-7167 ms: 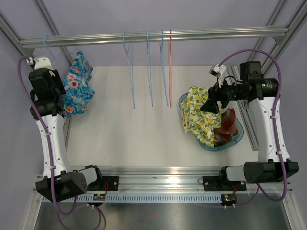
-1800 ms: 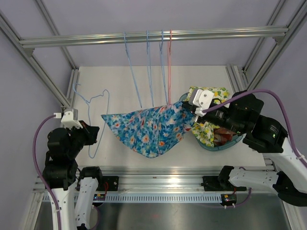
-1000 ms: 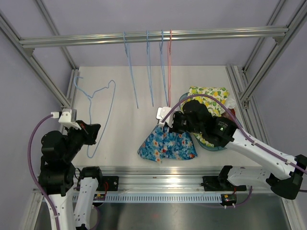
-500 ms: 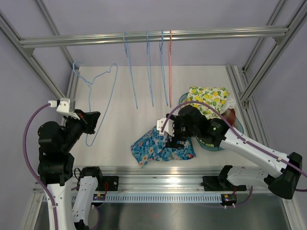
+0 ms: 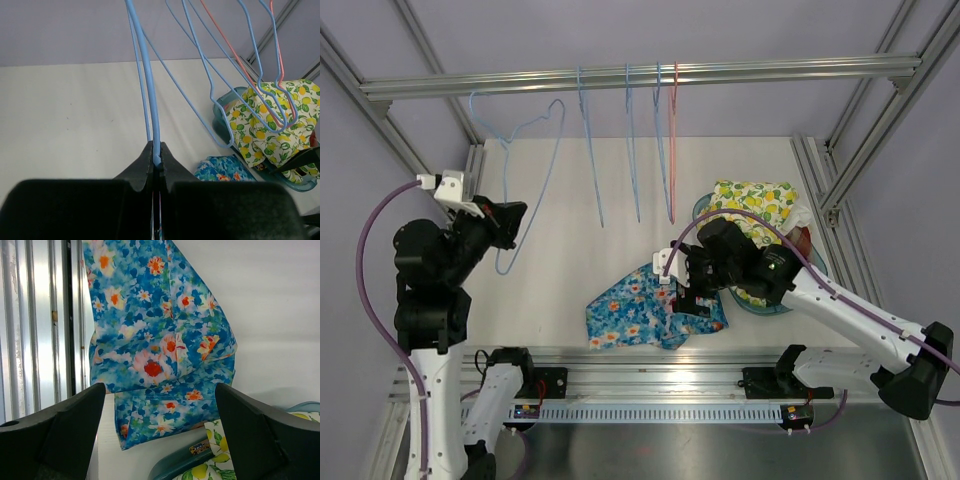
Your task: Remove the skirt from the hanger
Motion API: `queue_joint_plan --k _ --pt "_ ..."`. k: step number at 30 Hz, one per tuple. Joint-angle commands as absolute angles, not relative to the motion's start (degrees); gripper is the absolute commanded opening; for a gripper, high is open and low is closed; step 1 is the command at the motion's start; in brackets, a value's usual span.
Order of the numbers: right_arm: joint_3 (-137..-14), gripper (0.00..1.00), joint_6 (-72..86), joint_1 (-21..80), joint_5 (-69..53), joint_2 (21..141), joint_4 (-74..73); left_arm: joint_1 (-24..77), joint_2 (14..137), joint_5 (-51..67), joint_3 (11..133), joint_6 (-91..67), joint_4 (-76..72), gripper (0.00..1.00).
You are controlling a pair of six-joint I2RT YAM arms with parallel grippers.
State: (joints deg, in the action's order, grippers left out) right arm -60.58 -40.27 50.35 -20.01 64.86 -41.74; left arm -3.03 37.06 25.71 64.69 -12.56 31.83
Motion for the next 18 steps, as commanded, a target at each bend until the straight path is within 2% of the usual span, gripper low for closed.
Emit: queue_joint_plan --k 1,8,18 --pt "-61.6 0.99 -40.0 49.1 -22.5 63.3 -41.8 -1.3 40.0 23.3 68.5 -10.5 24.6 0.0" --pt "-62.3 0.99 -38.5 47.3 -24.3 62.8 -41.7 8.7 49.1 10.7 74.3 -6.0 25.3 0.0" --pt "-62.1 0.99 -37.4 45.3 -26.2 61.5 -42.5 15.5 59.5 -4.7 78.2 -2.9 27.3 0.0"
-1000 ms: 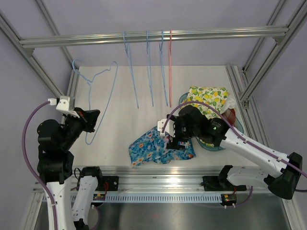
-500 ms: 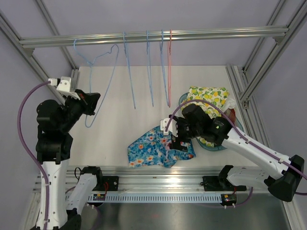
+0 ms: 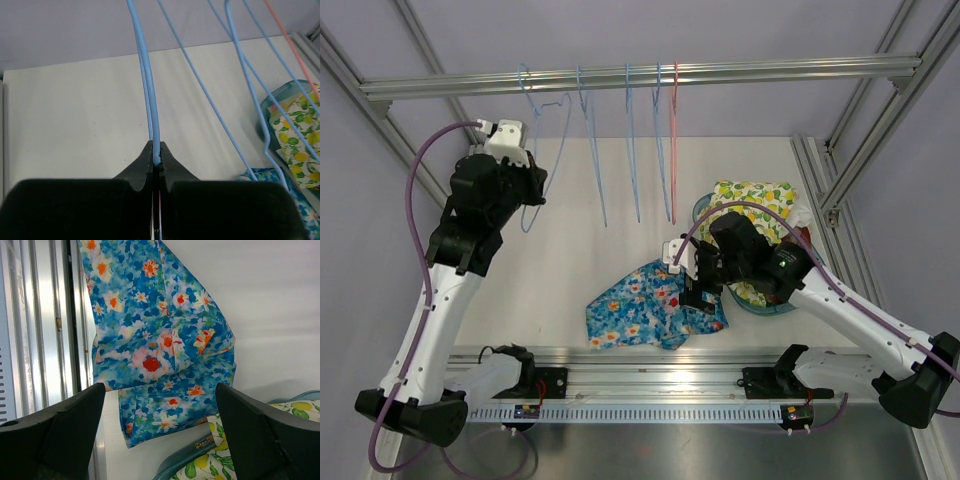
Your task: Remove the skirt from the hanger
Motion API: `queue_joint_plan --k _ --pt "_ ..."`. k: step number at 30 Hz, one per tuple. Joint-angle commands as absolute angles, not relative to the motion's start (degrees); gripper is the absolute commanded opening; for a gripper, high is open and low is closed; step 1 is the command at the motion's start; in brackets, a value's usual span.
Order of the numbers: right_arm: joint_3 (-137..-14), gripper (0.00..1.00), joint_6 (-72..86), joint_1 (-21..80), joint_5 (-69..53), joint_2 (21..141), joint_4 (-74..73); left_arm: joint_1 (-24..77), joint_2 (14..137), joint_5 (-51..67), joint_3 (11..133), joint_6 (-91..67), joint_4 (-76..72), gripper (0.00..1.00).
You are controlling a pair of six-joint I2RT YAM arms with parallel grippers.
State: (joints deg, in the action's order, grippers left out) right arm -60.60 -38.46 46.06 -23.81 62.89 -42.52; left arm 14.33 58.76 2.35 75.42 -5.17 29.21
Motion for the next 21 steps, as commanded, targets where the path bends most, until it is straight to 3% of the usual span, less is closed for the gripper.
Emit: queue_joint_plan --k 1,7,10,12,14,15,18,21 --pt "-62.1 0.99 -37.5 45.2 -26.2 61.3 -42.6 16.2 60.0 -5.0 78.0 -2.4 27.7 0.0" --pt "-61.5 1.0 -38.0 44.9 -27.6 61.7 -42.5 17.7 58.5 -4.4 73.2 -2.9 26.0 0.03" --pt "-60.6 0.99 -38.7 45.0 -30.1 61.6 -41.5 17.8 56.9 -3.6 72.2 -4.0 25.9 0.18" --pt "-59.0 0.99 -41.4 45.0 -33.6 61.3 -41.0 17.8 55.0 -2.9 71.6 -4.7 25.9 0.38" --pt "-57.0 0.99 -45.7 44.9 -36.5 60.8 -40.6 17.8 53.4 -2.4 71.1 -5.8 25.8 0.5" --pt "-56.1 0.99 -47.0 45.0 -39.1 60.3 -40.0 17.8 51.5 -2.3 70.9 -6.2 25.8 0.63" --pt "-53.6 0.99 -53.3 45.0 -42.8 60.3 -39.5 17.8 47.6 -2.2 70.6 -7.6 26.8 0.83" --pt "-52.7 0.99 -60.7 44.9 -44.0 62.7 -40.5 17.8 44.6 -2.5 70.3 -8.0 30.1 0.94"
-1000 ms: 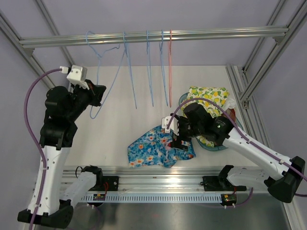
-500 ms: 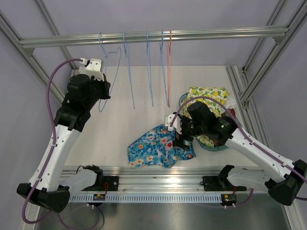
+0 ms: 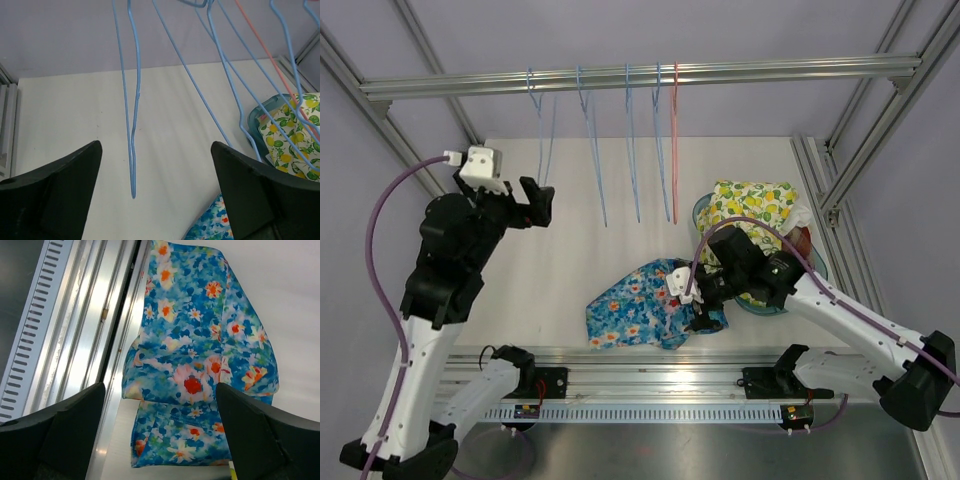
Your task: Remove the skirt from the hanger
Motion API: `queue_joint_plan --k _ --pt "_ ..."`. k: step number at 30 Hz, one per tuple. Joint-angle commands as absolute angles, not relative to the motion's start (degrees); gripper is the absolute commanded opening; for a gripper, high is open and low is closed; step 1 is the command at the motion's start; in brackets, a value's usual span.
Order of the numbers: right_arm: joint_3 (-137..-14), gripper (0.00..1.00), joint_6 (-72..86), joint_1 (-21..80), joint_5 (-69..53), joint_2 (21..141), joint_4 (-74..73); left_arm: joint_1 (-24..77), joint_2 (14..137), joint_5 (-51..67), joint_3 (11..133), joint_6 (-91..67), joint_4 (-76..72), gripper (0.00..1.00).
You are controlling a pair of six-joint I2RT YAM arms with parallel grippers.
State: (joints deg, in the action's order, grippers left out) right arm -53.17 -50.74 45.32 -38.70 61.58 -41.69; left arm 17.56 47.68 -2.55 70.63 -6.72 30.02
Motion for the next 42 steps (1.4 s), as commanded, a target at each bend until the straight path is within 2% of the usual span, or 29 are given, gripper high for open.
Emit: queue_joint_plan --k 1,10,14,18,23,25,28,29,33,36,42 --pt "-52.6 0.99 -62.5 44.9 -44.0 63.5 -40.7 17.8 42.5 -3.1 70.1 -8.6 32.1 0.99" --pt "-54.9 0.99 -74.6 46.9 -33.9 77.1 -37.9 17.8 27.6 -6.4 61.3 -16.3 40.0 0.99" --pt "-51.3 1.0 -82.8 49.5 -23.7 79.8 -33.0 17.8 21.5 -7.5 58.3 -19.9 42.4 0.99" --pt "-46.9 0.99 -87.6 51.0 -19.2 82.0 -25.3 17.8 16.7 -7.9 56.3 -22.5 44.0 0.99" --pt "-47.1 0.99 -83.4 54.8 -18.0 86.7 -24.4 17.8 15.2 -8.4 55.1 -22.9 44.1 0.99" --pt "-47.6 0.95 -81.5 56.2 -17.7 88.9 -25.1 17.8 15.2 -8.4 55.3 -23.0 44.2 0.99" --pt "-49.9 0.74 -77.8 57.6 -17.3 91.8 -28.6 17.8 14.9 -8.4 55.3 -23.0 44.4 0.99" --pt "-52.0 0.54 -75.2 57.6 -17.1 92.5 -29.6 17.8 14.5 -8.4 55.1 -23.0 44.2 0.99" --pt "-55.9 0.13 -69.8 57.6 -17.5 92.7 -35.5 17.8 13.1 -7.5 53.8 -23.1 43.5 0.99" --pt "-56.3 0.01 -68.5 57.1 -22.1 84.9 -39.4 17.8 12.0 -6.3 52.6 -22.7 43.0 0.99" --pt "-58.8 0.0 -63.5 53.6 -32.9 65.6 -50.7 17.8 10.9 -1.3 49.8 -21.4 40.2 0.99"
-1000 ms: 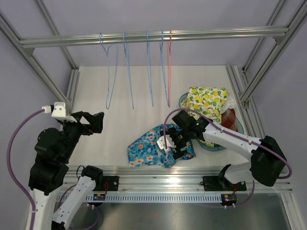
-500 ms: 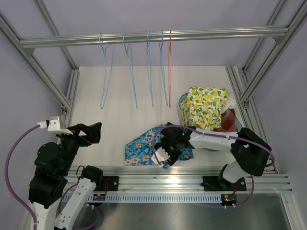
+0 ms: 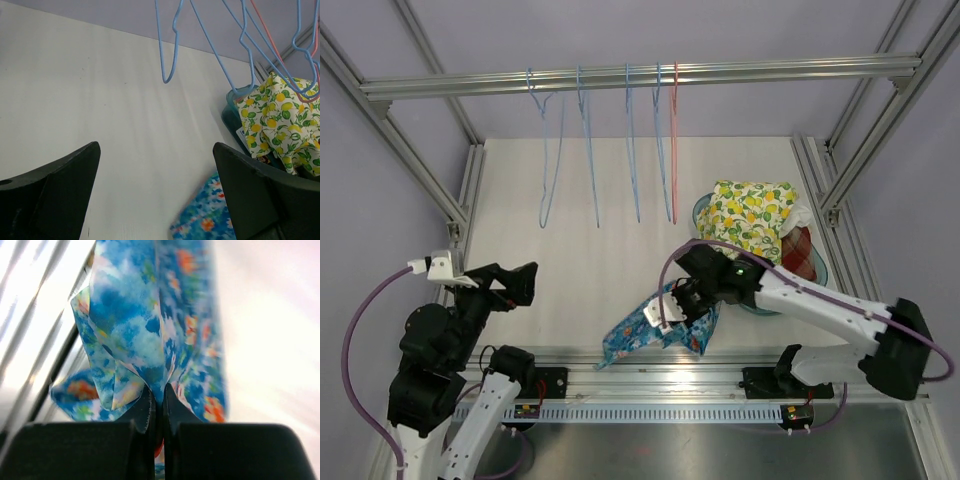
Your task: Remove the skirt from the hanger
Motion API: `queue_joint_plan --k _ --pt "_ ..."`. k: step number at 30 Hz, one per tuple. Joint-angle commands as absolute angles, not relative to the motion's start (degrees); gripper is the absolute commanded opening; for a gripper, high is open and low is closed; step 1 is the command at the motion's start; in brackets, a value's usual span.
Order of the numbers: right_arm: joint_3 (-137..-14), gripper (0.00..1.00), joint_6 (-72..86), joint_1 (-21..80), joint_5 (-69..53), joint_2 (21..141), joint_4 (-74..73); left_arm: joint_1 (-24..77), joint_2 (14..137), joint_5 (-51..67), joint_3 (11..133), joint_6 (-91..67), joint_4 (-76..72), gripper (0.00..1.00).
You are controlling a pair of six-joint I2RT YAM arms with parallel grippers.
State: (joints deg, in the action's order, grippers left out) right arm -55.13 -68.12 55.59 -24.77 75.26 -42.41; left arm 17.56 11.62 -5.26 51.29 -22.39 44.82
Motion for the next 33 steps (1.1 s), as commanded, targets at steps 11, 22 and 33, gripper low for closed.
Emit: queue_joint_plan --k 11,22,33 --pt "-64.0 0.0 -32.5 46.7 -17.8 41.5 -47.7 17.8 11.1 3.0 46.7 -20.0 34.4 0.99" --pt "-67.1 0.0 -16.5 44.8 13.9 30.1 -41.7 17.8 13.6 3.6 49.0 -16.7 32.9 0.99" --pt "-74.5 0.0 -3.3 43.5 31.6 41.9 -42.0 17.8 13.8 4.0 50.3 -16.7 32.6 0.99"
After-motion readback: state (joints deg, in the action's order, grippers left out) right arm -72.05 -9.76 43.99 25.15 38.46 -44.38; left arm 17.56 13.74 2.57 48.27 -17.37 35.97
